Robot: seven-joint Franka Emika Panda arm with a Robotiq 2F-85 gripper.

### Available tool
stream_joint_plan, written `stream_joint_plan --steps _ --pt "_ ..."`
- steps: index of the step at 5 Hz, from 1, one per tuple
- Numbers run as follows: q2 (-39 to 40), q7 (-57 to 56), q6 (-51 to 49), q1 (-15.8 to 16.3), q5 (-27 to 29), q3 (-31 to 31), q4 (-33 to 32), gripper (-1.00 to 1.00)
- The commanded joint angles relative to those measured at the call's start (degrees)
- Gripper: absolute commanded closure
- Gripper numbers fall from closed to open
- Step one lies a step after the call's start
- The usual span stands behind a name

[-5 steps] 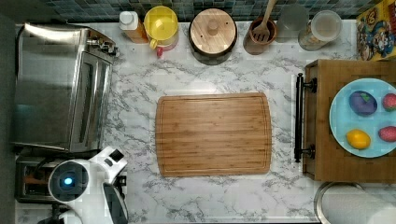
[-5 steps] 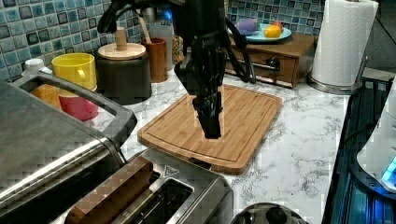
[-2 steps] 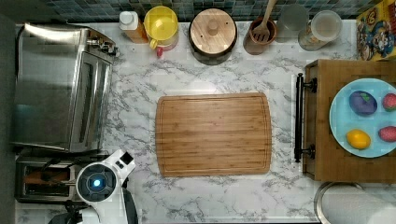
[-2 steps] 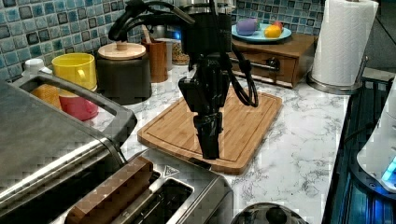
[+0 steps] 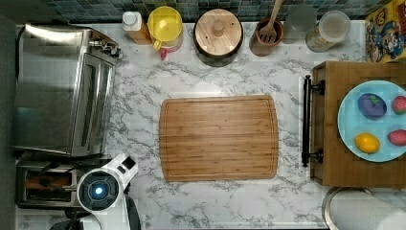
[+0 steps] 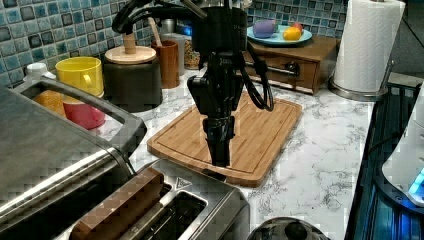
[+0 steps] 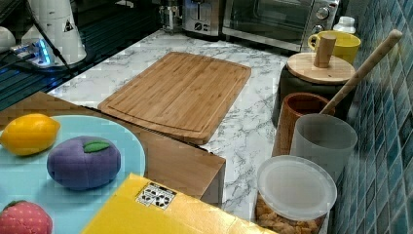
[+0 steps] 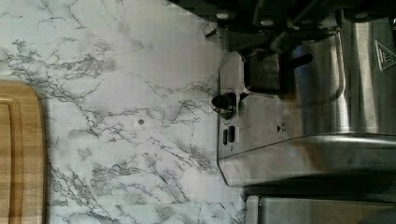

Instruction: Turn on the toaster.

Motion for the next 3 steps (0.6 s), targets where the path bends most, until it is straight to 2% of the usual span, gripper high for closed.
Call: stream_joint_plan --steps 1,3 --pt "2.04 3.01 6.42 1.08 -1.78 2.20 1.53 1.00" --pt "5.77 6.52 1.16 1.99 -7.07 1.74 5.39 1.00"
